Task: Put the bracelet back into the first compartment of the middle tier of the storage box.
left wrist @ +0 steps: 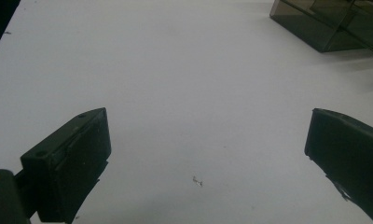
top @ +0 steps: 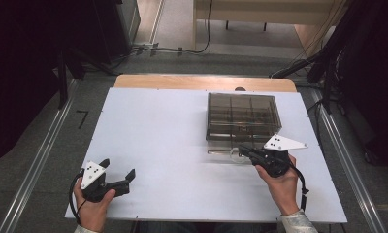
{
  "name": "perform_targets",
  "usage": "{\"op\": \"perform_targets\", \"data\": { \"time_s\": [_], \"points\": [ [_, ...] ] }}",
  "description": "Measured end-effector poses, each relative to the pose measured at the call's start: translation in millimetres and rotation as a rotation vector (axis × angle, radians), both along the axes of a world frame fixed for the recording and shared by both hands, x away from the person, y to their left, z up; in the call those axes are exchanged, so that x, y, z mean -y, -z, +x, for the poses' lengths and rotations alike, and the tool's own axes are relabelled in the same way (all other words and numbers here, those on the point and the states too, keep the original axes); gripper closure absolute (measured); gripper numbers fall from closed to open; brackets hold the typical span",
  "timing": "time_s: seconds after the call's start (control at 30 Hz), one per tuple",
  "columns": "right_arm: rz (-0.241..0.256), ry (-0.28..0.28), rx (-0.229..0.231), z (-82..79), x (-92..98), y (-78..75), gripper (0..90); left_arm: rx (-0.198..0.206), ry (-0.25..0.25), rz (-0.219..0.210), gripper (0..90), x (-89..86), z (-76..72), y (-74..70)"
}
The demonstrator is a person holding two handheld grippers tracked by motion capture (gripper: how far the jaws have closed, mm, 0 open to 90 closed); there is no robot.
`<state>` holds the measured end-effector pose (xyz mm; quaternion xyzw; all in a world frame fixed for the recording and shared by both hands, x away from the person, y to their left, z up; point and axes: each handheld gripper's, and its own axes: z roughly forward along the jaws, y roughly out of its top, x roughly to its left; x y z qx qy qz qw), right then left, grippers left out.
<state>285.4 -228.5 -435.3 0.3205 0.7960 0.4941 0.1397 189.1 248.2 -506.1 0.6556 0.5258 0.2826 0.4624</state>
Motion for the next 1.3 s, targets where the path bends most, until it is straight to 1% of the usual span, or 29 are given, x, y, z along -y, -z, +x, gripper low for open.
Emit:
{"op": "perform_targets", "data": {
  "time_s": [0.17, 0.37, 0.57, 0.8, 0.87, 1.07, 1.2, 1.3],
  "points": [
    [0.007, 0.002, 0.008, 1.8, -0.2, -2.5, 85.3, -0.001, 0.001, -0.001, 0.5, 0.3, -0.1, 0.0],
    [0.014, 0.005, 0.004, 4.8, -2.1, -3.2, 85.4, 0.000, 0.001, -0.001, 0.5, 0.3, -0.1, 0.0],
    [0.022, 0.009, 0.010, 7.4, -4.1, -5.3, 85.4, 0.002, 0.000, -0.001, 0.5, -0.1, -0.3, -0.1],
    [0.041, 0.011, 0.026, 11.2, -6.3, -9.7, 85.4, 0.001, 0.000, 0.000, 0.5, -0.1, -0.3, -0.1],
    [0.041, 0.013, 0.023, 13.5, -8.1, -9.7, 85.3, 0.001, 0.000, 0.000, 0.5, -0.2, -0.2, 0.0],
    [0.064, 0.017, 0.023, 22.0, -15.3, -11.1, 85.3, 0.000, 0.000, -0.001, 0.5, -0.1, -0.2, 0.1],
    [0.074, 0.012, 0.024, 27.4, -23.5, -11.5, 85.3, 0.001, -0.002, -0.004, 0.5, -0.4, -0.2, 0.1],
    [0.071, 0.008, 0.018, 31.2, -30.2, -9.7, 85.4, 0.002, -0.001, -0.005, 0.5, -0.5, -0.5, 0.0]
  ]
}}
